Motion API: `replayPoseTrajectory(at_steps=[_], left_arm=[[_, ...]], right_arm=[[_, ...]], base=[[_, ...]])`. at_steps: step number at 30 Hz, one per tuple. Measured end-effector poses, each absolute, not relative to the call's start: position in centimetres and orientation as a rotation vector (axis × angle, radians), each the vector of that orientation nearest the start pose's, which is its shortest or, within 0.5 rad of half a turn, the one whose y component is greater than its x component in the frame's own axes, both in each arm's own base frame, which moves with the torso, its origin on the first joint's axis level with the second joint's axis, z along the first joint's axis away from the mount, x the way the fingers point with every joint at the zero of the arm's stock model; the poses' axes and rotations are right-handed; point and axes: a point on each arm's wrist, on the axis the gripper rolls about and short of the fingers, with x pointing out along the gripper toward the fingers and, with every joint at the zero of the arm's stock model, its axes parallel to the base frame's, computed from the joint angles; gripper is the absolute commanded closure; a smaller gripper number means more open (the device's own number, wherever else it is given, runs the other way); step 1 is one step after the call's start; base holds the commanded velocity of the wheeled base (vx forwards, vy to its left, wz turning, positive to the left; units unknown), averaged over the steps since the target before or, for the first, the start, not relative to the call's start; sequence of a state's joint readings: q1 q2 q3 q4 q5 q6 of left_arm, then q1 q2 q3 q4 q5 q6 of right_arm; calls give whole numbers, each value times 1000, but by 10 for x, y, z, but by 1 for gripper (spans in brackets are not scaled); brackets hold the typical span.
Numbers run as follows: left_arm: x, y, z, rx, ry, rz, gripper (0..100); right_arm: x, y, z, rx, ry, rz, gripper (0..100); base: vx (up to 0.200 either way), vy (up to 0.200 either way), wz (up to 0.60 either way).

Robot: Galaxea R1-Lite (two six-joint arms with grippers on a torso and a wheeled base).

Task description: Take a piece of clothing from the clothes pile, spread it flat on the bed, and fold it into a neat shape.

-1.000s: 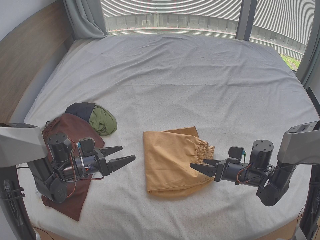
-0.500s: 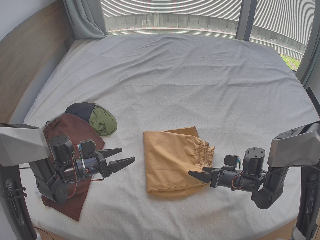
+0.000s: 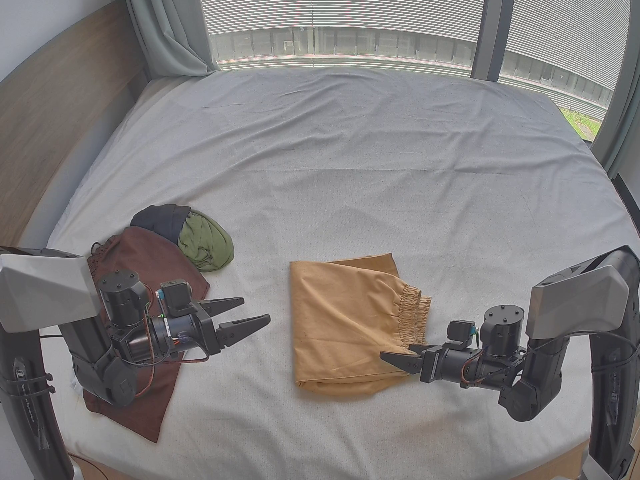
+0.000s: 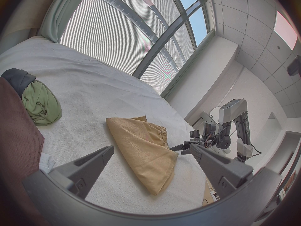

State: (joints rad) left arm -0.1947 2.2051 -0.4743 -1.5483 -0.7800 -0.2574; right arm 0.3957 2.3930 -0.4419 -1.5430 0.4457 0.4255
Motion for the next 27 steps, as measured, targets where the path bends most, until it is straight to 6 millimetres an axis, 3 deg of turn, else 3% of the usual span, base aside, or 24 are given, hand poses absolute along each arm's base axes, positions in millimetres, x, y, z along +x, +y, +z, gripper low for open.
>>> replayPoseTrajectory(at_steps=[7, 18, 27], left_arm=[[310, -77, 39, -291, 308, -945, 0], [309, -78, 38, -289, 310, -948, 0], [309, -78, 38, -290, 313, -950, 0]], right_arm=[[294, 133, -24, 409, 574, 730, 0], [331, 129, 8, 421, 365, 687, 0], [343, 128, 13, 424, 313, 680, 0]], base=[[0, 0, 0], [0, 0, 0], [0, 0, 0]])
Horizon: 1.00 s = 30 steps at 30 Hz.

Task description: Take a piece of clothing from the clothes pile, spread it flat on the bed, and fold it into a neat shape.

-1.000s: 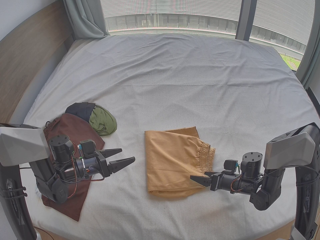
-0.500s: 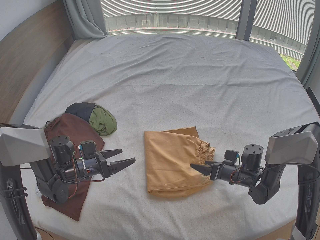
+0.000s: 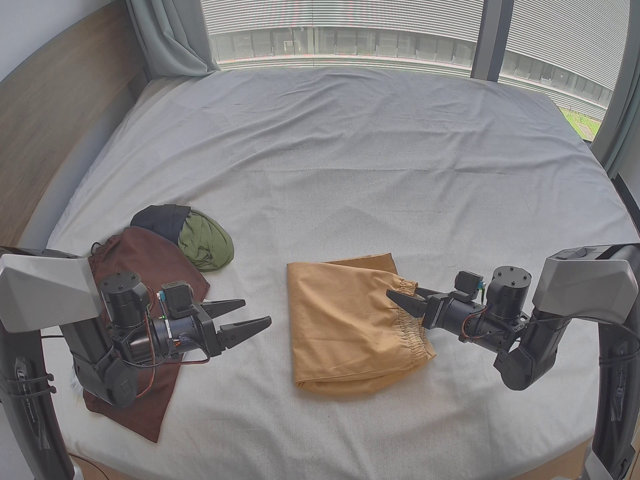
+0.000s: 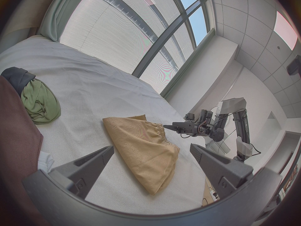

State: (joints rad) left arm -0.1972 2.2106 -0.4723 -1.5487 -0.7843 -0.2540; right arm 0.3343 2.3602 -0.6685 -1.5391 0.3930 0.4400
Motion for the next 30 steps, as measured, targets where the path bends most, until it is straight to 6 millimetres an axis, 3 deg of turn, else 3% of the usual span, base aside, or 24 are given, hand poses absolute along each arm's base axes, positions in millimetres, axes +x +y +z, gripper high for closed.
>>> replayPoseTrajectory(at_steps=[17, 18, 30], left_arm=[[309, -78, 36, -290, 318, -950, 0], [309, -78, 36, -290, 318, -950, 0], [309, -78, 36, -290, 317, -951, 0]], right_arm=[[347, 132, 1, 426, 333, 667, 0], [348, 132, 1, 426, 329, 667, 100], [355, 133, -9, 426, 333, 659, 100]], base=[[0, 0, 0], [0, 0, 0], [0, 0, 0]])
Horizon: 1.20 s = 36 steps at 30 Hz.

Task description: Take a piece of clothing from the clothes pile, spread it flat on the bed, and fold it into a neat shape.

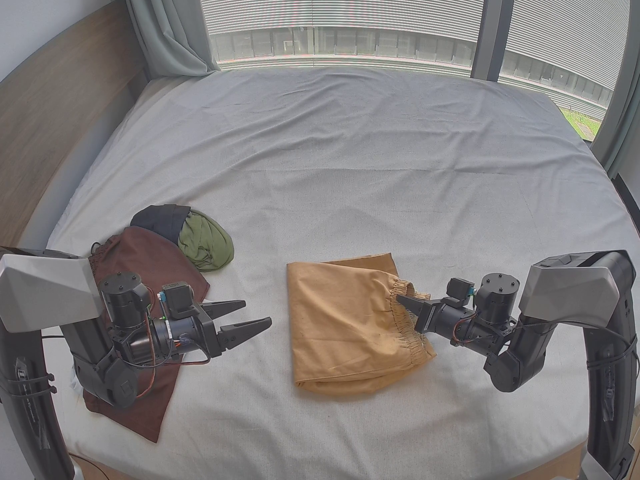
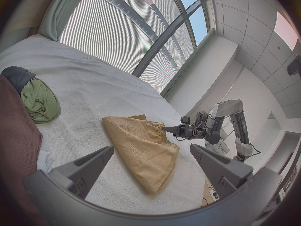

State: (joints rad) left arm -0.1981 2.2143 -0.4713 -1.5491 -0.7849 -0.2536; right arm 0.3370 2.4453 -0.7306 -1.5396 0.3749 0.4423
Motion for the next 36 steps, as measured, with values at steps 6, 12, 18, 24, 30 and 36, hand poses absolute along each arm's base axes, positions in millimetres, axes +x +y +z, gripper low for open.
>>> replayPoseTrajectory(at_steps=[6, 12, 18, 24, 30, 36], left_arm=[[309, -78, 37, -291, 318, -952, 0], [309, -79, 37, -291, 318, -954, 0], [309, -79, 37, -291, 317, -954, 0], [309, -79, 37, -291, 317, -955, 0], [309, -79, 37, -291, 316, -955, 0], [309, -79, 37, -291, 316, -955, 0]], right_arm=[[362, 125, -8, 427, 309, 616, 100], [370, 112, -5, 427, 279, 574, 100], [371, 111, -8, 427, 280, 570, 100], [373, 111, -15, 426, 293, 564, 100], [373, 110, -17, 426, 298, 564, 0], [367, 109, -9, 413, 294, 573, 0]], base=[[0, 0, 0], [0, 0, 0], [0, 0, 0], [0, 0, 0], [0, 0, 0], [0, 0, 0]])
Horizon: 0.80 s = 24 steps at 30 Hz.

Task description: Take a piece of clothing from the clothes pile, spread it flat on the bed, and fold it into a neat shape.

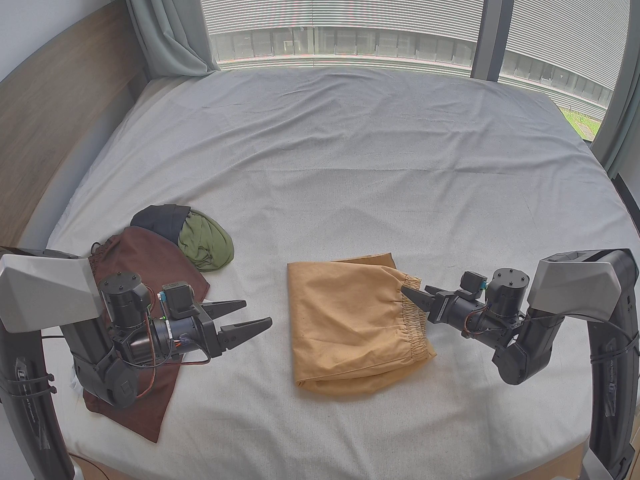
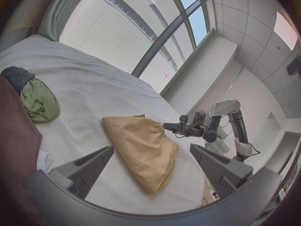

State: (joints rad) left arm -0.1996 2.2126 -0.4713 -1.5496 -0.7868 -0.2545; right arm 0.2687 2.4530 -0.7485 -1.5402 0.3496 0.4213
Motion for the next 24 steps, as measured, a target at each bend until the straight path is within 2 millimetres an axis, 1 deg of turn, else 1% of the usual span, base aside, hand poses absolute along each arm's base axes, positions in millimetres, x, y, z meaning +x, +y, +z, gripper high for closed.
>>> replayPoseTrajectory(at_steps=[7, 12, 18, 24], left_arm=[[309, -79, 37, -290, 316, -954, 0], [309, -79, 37, -291, 317, -954, 0], [309, -79, 37, -290, 317, -954, 0], [309, -79, 36, -290, 318, -954, 0]], right_arm=[[338, 99, 1, 406, 371, 634, 0], [317, 92, 0, 410, 442, 645, 0], [305, 89, -7, 416, 505, 640, 0], [300, 89, -20, 420, 557, 629, 0]], base=[[0, 0, 0], [0, 0, 0], [0, 0, 0], [0, 0, 0]])
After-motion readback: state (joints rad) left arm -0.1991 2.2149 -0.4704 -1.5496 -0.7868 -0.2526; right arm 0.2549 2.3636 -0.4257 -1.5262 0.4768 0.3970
